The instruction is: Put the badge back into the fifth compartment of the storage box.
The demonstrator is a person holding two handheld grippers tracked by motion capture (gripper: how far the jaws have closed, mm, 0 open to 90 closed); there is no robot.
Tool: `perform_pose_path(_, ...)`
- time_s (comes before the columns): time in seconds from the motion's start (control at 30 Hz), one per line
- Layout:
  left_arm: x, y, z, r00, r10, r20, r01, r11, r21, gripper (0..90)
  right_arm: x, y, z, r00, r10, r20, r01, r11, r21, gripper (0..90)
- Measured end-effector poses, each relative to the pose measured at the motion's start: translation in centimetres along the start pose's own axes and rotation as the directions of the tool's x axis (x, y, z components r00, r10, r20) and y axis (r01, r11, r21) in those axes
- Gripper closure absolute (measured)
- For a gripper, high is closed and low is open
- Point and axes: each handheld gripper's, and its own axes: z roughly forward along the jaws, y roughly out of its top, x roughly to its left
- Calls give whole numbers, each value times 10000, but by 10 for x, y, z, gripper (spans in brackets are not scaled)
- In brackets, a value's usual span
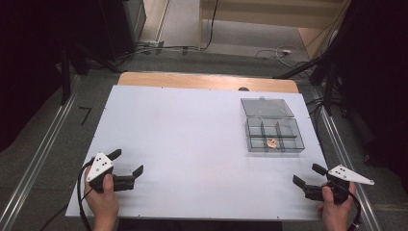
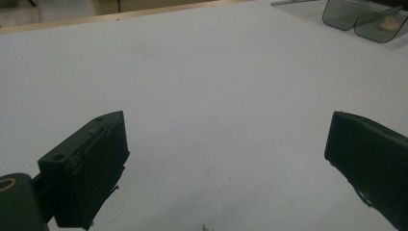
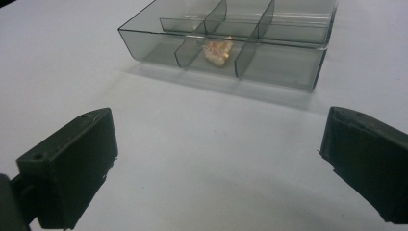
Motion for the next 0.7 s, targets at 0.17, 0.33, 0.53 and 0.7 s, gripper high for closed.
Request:
perform_pose_path(0.17, 0, 0, 0, 10000, 4, -26, -4, 10000, -1, 21, -2, 0, 2, 10000, -12, -86, 11, 9999, -136, 0)
perform_pose_path(0.33, 0, 0, 0, 10000, -8, -25, 8, 10000, -18, 20, 0, 0, 6, 9996, -296, 2, 296, 9991, -295, 0)
perform_pose_path(0.53, -1, 0, 0, 10000, -37, 15, 37, 10000, -81, 20, -1, -1, 6, 9998, -169, -75, 166, 9993, -322, 0)
perform_pose_path(0.7, 0, 0, 0, 10000, -37, 9, 37, 10000, -72, 20, 1, 0, 9, 9997, -256, 10, 256, 9996, -98, 0)
